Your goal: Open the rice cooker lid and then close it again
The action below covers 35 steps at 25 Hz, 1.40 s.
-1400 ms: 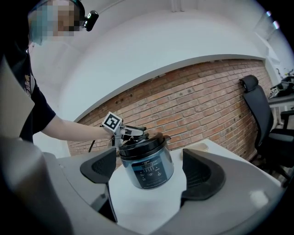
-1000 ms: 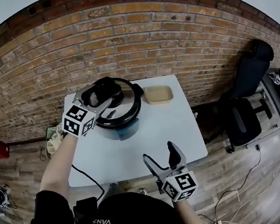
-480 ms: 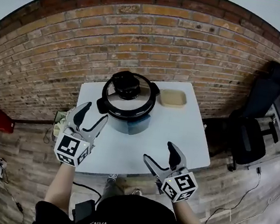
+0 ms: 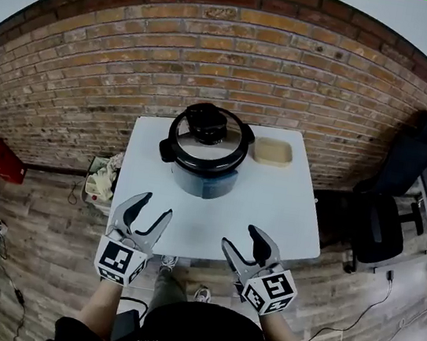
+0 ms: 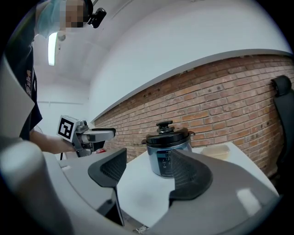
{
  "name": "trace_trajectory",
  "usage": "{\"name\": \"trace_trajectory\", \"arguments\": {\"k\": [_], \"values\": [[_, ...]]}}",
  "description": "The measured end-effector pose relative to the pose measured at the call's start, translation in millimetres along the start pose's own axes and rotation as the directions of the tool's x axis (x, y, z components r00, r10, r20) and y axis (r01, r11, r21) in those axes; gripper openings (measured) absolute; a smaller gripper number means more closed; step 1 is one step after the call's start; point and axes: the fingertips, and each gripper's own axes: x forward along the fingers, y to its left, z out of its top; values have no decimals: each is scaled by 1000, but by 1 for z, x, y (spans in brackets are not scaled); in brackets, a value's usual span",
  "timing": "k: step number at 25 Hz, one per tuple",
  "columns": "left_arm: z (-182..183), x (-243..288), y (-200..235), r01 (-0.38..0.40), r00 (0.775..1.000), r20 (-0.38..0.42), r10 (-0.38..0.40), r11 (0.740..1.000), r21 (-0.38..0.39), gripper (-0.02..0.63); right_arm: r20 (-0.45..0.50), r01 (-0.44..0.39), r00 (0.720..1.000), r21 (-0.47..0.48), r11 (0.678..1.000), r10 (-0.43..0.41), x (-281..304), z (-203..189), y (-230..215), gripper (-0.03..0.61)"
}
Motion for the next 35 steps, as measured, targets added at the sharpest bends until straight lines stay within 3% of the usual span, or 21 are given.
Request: {"name": "trace_trajectory", "arguments": {"k": [6,10,16,20,35], "values": [[-17,-19,-20,-6,1000,-9,5,999,-35,70,-8,-6,1000,-3,1000,6,-4,-8,6,236],[-24,-28,-33,-5,1000,2,6,997,-83,5,-16,-10,1000,11,1000,11,-7,-16,7,184],[-44,-31,-54,32,998,-42,-36,994,-103,2,-43,-24,999,1,1000,24,-8,-21,9,116],[-48,-32,-60,38,998,-53,-45,993,-115,2,-50,-20,999,10,1000,20,-10,-28,8,10],[-64,-35,-74,61,997,-42,-67,988,-141,2,-93,-44,994,42,998,48,-1,-44,12,5]]}}
